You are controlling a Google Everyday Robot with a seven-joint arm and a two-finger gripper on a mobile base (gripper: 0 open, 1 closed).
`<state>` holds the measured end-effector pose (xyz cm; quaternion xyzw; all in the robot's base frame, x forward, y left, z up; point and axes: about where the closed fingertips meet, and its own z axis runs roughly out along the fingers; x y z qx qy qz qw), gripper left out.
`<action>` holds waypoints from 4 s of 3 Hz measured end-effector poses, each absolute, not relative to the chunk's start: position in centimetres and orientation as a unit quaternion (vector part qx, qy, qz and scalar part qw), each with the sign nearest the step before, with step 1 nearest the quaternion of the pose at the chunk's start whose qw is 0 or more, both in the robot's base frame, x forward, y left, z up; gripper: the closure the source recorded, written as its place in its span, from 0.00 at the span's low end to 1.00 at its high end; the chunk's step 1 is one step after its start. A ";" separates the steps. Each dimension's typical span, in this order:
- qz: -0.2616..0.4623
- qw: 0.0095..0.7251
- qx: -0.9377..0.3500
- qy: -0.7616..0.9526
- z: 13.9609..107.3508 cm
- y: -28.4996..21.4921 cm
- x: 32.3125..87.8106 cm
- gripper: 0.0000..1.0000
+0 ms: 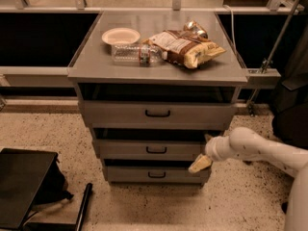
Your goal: Open middle drawer
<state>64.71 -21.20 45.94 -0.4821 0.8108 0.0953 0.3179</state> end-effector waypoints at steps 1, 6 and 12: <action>0.076 0.309 -0.474 0.821 44.9 -24.5 66.6 0.00; 0.103 0.300 -0.497 0.808 41.0 -19.5 68.7 0.22; 0.103 0.300 -0.496 0.808 42.1 -20.0 68.4 1.00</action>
Offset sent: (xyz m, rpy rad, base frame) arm 0.0161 -0.0280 -0.0091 -0.0312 0.0040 -0.0290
